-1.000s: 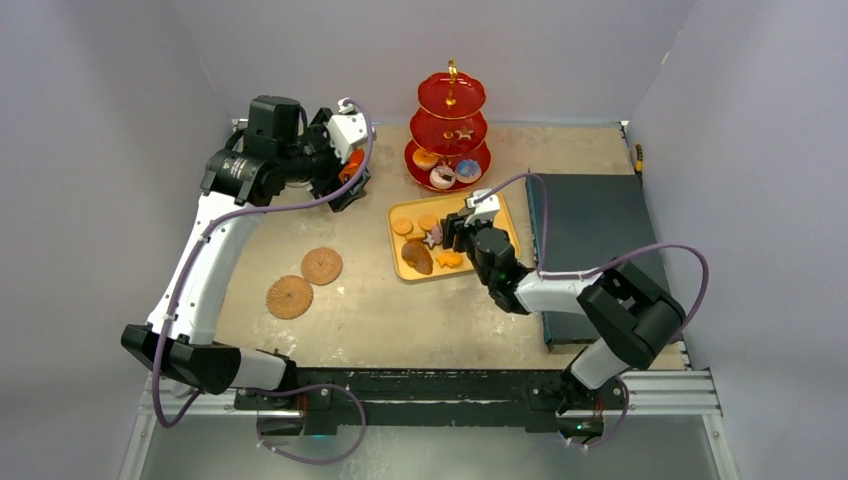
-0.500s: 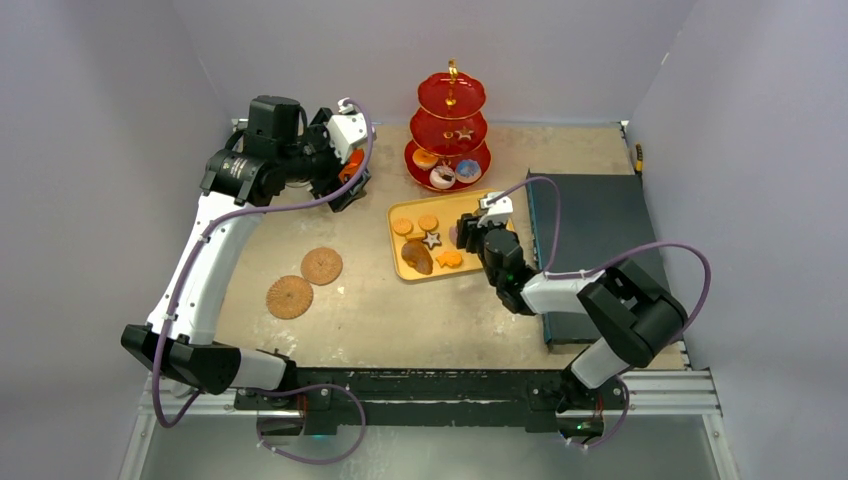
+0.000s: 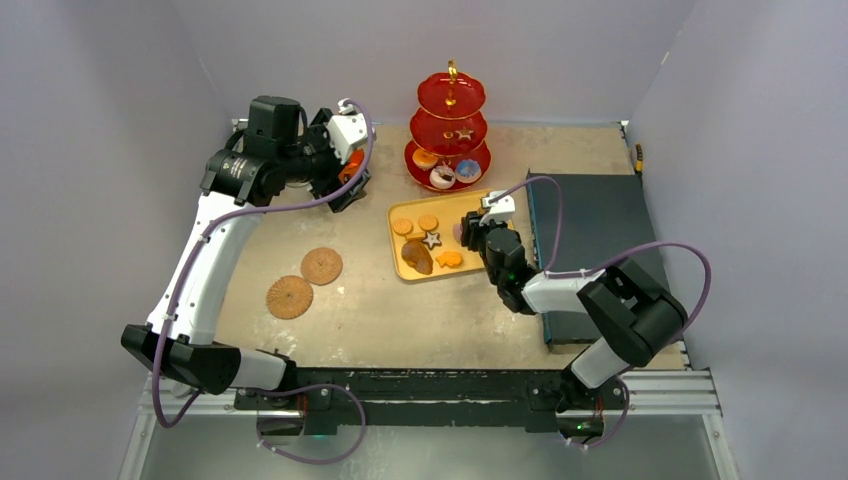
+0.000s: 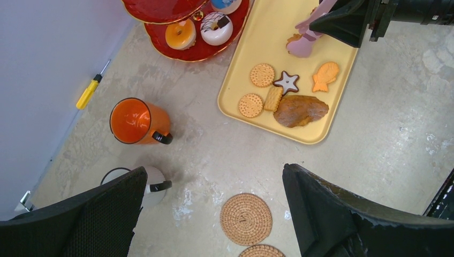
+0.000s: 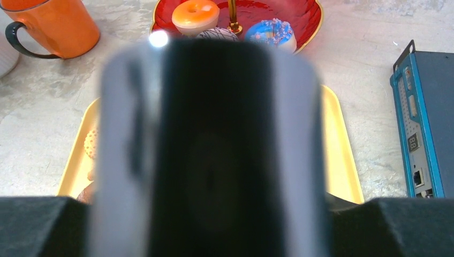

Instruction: Serve the afternoon tea

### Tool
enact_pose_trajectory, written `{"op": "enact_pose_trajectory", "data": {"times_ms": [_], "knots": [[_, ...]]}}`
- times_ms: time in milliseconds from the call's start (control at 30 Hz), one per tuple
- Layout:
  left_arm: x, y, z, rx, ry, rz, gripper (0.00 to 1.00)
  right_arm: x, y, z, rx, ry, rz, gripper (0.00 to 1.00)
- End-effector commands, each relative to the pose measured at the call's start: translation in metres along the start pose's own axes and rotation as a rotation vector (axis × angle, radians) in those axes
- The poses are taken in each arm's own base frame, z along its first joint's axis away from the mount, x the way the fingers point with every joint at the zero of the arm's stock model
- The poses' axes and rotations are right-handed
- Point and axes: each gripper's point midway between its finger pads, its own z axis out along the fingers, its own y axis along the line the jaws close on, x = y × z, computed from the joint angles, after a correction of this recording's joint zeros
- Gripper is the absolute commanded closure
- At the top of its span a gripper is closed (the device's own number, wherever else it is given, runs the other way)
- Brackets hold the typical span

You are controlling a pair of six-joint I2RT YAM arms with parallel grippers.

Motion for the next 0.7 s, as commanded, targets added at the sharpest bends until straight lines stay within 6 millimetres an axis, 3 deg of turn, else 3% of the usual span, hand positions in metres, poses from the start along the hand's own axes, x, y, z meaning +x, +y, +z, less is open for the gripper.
{"op": "enact_pose_trajectory", "data": {"times_ms": [0,133,333,500,667], "knots": [[-0.011,-0.001,-0.01,-0.008,-0.038,0.042,0.02,-0.022,0.001,0.004,0.008,-0.07,0.006,0.58],[-0.011,-0.002,-0.009,-0.005,-0.038,0.038,0.02,-0.045,0.009,0.005,-0.023,-0.113,0.013,0.63],[-0.011,0.0,-0.008,-0.007,-0.037,0.039,0.02,-0.128,0.016,0.011,-0.035,-0.277,0.036,0.64],[-0.011,0.0,-0.007,-0.007,-0.035,0.04,0.02,-0.2,0.008,0.023,-0.044,-0.407,0.096,0.64],[-0.01,0.0,-0.007,-0.01,-0.031,0.044,0.02,-0.24,0.007,0.048,-0.048,-0.469,0.101,0.64]]}}
